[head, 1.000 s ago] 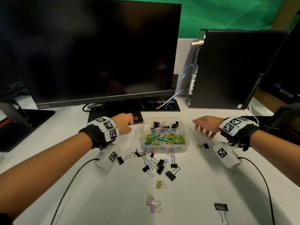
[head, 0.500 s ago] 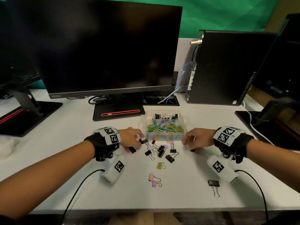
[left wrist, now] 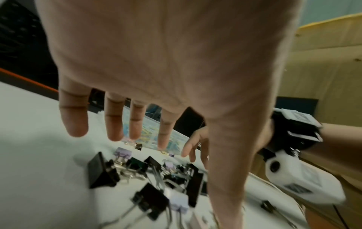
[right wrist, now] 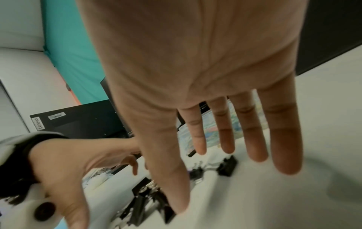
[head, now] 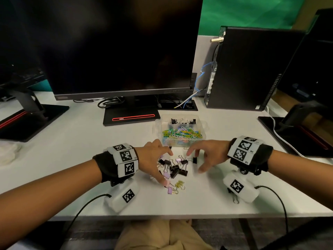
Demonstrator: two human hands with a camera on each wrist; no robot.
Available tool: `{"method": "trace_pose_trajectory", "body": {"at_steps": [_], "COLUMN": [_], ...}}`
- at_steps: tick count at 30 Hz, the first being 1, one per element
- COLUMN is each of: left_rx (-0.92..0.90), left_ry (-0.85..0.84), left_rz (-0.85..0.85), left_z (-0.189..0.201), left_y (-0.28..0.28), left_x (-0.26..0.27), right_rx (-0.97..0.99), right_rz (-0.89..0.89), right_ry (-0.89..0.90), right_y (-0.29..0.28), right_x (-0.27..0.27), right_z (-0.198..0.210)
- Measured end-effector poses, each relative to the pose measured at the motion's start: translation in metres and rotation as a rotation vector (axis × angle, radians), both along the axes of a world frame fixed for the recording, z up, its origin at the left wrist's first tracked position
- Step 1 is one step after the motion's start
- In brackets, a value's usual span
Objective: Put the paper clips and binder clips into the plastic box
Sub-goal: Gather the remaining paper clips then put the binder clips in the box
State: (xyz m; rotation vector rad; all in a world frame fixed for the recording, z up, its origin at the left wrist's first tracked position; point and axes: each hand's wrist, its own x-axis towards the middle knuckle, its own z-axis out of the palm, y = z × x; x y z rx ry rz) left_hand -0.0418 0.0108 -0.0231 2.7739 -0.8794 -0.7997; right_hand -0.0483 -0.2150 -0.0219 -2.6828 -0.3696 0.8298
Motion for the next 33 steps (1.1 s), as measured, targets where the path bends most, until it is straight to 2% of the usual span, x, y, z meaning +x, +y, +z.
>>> {"method": "trace_pose_trajectory", "body": {"at_steps": [4, 11, 16, 24, 29, 33], "left_rx": [0.003, 0.073, 0.096, 0.147, 0.150, 0.101], "left_ry": [-0.065, -0.096, -0.063, -0.011, 0.006, 0.019], "left_rz": [-0.054, -0.022, 0.037, 0.149, 0.186, 0.174], "left_z": [-0.007, -0.016, -0.014, -0.010, -0.012, -0.014], "left_y": [-0.006, -0.012, -0.010, 0.007, 0.009, -0.003], "left_x": [-0.014, -0.010, -0.009, -0.003, -0.004, -0.009], "right_rx": [-0.025, 0.044, 0.181, 0.049, -0.164, -0.136], "right_rz": [-0.116, -0.122, -0.161, 0.018, 0.076, 0.096], "right_ry": [0.076, 0.269, 0.196, -0.261, -0.078, -0.131], "right_y": [-0.037, -0.061, -0.047, 0.014, 0.021, 0.042], "right_x": [-0.020, -0.043, -0.040, -0.001, -0.001, -0.008], "right_z": [0.006, 0.000, -0.008, -0.006, -0.014, -0.026]}}
